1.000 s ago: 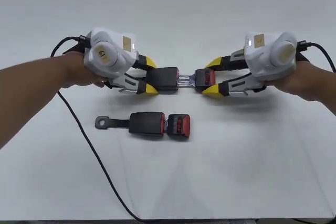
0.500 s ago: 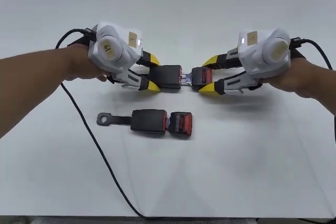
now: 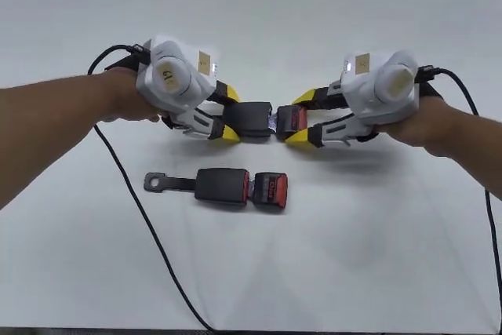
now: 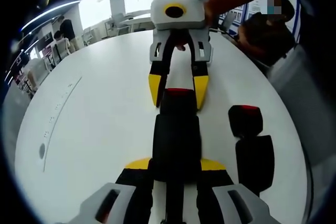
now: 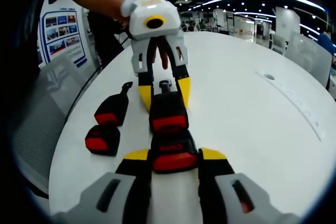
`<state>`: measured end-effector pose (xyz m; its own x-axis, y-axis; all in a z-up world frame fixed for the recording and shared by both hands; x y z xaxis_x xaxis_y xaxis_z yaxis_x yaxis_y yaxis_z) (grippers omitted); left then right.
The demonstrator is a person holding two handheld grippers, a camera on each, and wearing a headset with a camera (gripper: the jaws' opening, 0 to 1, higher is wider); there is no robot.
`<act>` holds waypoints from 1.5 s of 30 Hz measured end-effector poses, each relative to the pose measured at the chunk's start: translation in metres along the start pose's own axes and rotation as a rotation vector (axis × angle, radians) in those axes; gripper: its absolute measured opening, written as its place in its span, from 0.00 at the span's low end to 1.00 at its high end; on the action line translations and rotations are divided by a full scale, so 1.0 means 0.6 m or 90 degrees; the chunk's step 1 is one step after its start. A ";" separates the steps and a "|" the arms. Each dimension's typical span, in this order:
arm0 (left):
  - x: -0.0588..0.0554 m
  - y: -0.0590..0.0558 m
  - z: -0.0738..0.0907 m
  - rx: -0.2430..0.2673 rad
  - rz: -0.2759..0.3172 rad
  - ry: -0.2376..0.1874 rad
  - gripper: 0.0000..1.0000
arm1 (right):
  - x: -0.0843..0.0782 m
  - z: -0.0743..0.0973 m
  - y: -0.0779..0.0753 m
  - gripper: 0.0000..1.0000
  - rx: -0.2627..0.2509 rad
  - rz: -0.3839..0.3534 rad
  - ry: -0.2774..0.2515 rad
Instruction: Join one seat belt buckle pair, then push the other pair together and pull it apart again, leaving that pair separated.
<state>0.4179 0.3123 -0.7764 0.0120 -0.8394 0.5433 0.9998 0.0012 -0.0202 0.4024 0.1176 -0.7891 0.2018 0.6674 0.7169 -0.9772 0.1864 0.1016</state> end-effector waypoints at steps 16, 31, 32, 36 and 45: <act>0.003 -0.003 -0.001 0.014 0.027 0.010 0.32 | 0.003 -0.001 0.001 0.33 -0.012 -0.010 0.017; 0.003 -0.003 -0.003 0.015 0.029 0.010 0.32 | 0.003 -0.001 -0.001 0.34 -0.011 -0.005 0.027; 0.003 -0.002 -0.003 0.015 0.029 0.011 0.32 | 0.003 -0.001 -0.001 0.34 -0.011 -0.004 0.028; 0.003 -0.003 -0.003 0.016 0.035 0.010 0.32 | 0.004 -0.001 -0.001 0.34 -0.013 -0.005 0.030; 0.004 -0.005 -0.002 0.016 0.033 0.017 0.32 | 0.007 -0.001 0.000 0.34 -0.016 -0.004 0.034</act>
<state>0.4151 0.3098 -0.7759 0.0642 -0.8518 0.5199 0.9979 0.0590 -0.0266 0.4034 0.1209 -0.7865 0.2116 0.7036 0.6784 -0.9742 0.2078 0.0883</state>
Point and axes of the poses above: the centre of the closed fingertips' face, and the gripper's own axes: z roughly backward along the fingers, y roughly to its left, x roughly out of its top, the point moved 10 cm from there along z, roughly backward along the fingers, and after that the axes turned 5 degrees about y, right-handed, at the moved point
